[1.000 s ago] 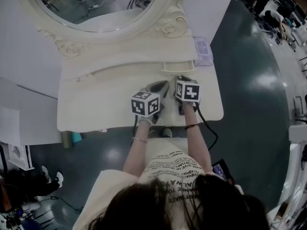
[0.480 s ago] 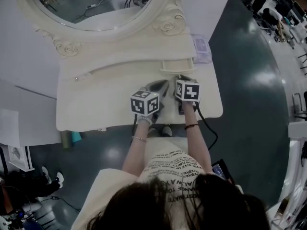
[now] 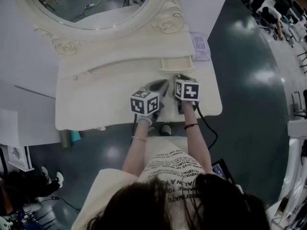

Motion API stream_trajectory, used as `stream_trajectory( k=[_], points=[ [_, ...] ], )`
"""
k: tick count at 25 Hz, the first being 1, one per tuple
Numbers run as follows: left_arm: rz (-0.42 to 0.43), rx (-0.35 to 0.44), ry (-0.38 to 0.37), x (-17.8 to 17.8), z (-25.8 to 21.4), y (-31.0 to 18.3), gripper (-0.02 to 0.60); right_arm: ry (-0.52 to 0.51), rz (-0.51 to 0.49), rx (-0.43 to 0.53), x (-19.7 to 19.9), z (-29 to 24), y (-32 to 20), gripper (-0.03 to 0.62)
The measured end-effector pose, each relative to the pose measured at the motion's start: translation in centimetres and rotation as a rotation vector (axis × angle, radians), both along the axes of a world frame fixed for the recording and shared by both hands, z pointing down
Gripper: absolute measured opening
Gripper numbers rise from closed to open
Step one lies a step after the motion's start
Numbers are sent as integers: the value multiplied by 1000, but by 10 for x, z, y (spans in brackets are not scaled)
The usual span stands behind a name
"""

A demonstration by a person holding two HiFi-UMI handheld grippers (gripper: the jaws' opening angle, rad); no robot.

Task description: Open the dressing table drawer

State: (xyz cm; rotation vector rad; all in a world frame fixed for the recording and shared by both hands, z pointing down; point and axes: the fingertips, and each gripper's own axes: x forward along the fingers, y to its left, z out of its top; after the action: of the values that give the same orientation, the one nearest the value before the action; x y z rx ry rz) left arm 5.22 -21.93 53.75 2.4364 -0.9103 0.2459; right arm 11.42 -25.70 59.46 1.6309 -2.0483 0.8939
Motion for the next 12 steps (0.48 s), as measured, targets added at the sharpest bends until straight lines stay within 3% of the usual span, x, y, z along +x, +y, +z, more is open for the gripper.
stream_trajectory(
  k=[12],
  points=[
    [-1,-1,3,0,1,7,0,1,-5,6,-1,0,5,102]
  ],
)
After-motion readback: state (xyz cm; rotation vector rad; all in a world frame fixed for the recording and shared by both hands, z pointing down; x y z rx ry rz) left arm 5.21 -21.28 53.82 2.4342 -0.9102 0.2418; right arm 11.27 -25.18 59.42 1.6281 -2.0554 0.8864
